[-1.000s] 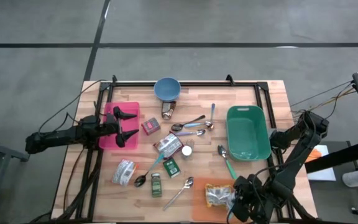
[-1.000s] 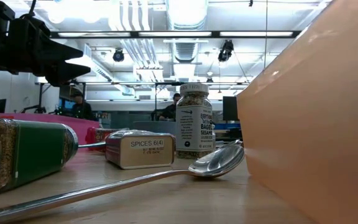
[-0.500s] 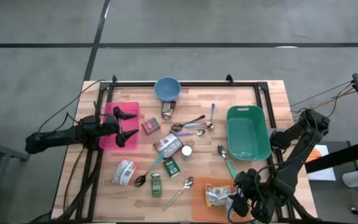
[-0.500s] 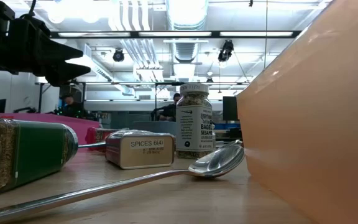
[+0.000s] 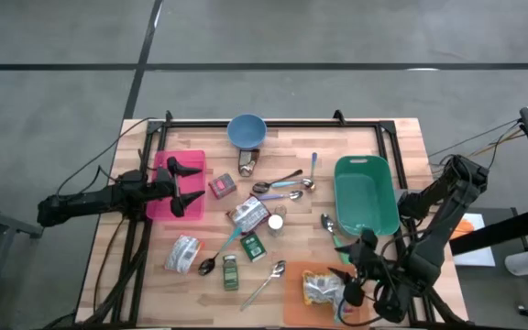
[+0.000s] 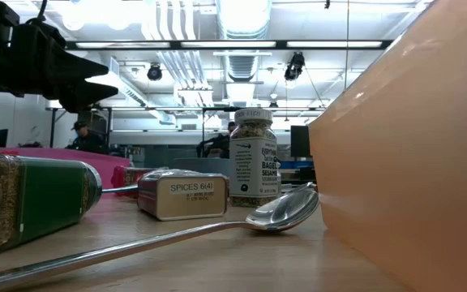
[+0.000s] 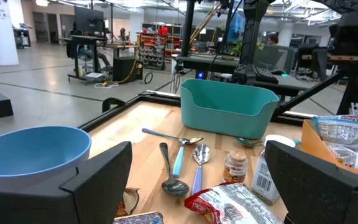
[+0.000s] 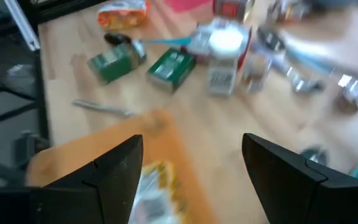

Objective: Pick & Place Food Item
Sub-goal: Put the red noodle pack into the orange bin

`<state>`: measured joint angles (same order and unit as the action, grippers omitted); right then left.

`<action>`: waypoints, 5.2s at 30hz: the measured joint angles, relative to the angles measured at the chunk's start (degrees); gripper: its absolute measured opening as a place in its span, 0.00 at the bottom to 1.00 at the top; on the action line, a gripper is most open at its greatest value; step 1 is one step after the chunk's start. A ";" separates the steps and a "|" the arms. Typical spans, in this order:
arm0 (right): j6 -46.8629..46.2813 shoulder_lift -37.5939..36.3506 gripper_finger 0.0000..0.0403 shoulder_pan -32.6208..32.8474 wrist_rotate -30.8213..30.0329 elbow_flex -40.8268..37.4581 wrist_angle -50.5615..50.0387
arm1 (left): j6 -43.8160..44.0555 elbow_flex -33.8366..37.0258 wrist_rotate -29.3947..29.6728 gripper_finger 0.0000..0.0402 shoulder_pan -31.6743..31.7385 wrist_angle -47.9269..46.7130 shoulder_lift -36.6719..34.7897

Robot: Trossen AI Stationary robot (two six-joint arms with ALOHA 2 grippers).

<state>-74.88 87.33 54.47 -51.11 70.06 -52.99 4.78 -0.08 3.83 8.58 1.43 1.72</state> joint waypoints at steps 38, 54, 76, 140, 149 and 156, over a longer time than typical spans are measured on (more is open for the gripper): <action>82.59 9.33 0.67 -36.13 24.55 0.02 40.06 | 0.00 0.00 0.01 0.93 0.00 -0.01 0.02; 79.80 23.20 0.67 -42.21 29.38 12.74 39.08 | 0.00 0.00 0.00 0.93 0.00 -0.02 0.74; 73.79 46.26 0.67 -47.23 28.84 39.03 27.49 | 0.00 0.00 0.01 0.93 0.00 -0.01 2.25; 77.62 53.33 0.33 -48.49 34.84 43.97 16.12 | 0.00 0.00 0.01 0.93 0.01 0.00 2.25; 77.58 53.33 0.21 -48.51 34.65 43.93 16.28 | 0.00 0.00 0.01 0.93 0.00 0.00 2.25; 77.47 53.42 0.17 -48.49 34.60 44.40 16.22 | 0.00 0.00 0.01 0.93 0.01 0.00 2.25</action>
<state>2.59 140.75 5.98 -16.51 114.46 -36.77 4.78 -0.08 3.84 8.59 1.43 3.97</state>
